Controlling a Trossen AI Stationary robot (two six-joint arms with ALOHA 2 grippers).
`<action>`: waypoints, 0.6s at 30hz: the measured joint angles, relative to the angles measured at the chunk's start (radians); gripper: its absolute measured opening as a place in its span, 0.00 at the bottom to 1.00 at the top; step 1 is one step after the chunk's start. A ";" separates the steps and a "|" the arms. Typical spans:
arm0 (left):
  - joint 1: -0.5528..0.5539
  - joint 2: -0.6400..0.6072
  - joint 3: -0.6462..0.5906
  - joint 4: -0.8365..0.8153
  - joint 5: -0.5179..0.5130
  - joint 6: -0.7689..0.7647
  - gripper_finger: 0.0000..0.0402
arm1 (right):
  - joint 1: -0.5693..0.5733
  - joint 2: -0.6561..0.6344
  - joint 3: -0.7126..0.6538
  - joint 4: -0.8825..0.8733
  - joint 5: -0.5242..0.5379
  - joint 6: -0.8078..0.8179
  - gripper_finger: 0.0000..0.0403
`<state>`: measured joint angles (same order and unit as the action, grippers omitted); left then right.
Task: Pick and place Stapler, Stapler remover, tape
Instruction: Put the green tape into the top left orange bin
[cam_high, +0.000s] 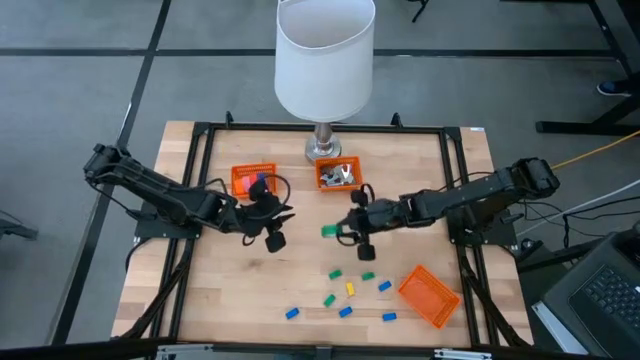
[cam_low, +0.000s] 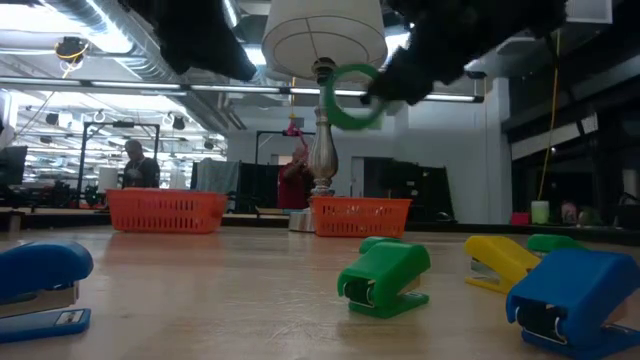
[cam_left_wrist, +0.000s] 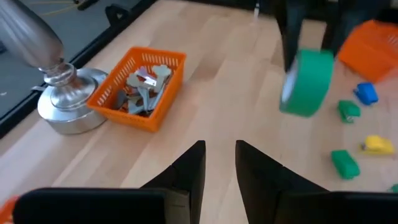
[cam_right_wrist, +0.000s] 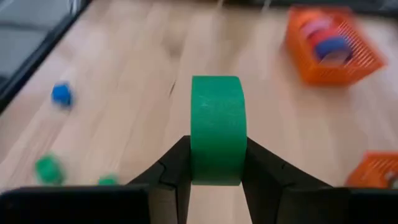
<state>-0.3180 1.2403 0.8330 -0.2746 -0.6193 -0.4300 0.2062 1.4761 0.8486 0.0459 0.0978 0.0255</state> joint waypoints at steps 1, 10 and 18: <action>0.000 0.012 0.000 0.006 -0.002 0.007 0.20 | -0.010 0.000 0.000 0.026 0.000 -0.005 0.27; 0.013 0.105 0.000 0.209 0.019 0.210 0.30 | -0.068 0.000 0.000 0.126 0.008 -0.036 0.27; 0.059 0.108 0.000 0.279 0.142 0.227 0.47 | -0.067 0.021 0.000 0.142 0.023 -0.081 0.27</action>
<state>-0.2590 1.3479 0.8330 0.0040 -0.4773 -0.2026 0.1394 1.4972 0.8486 0.1878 0.1204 -0.0558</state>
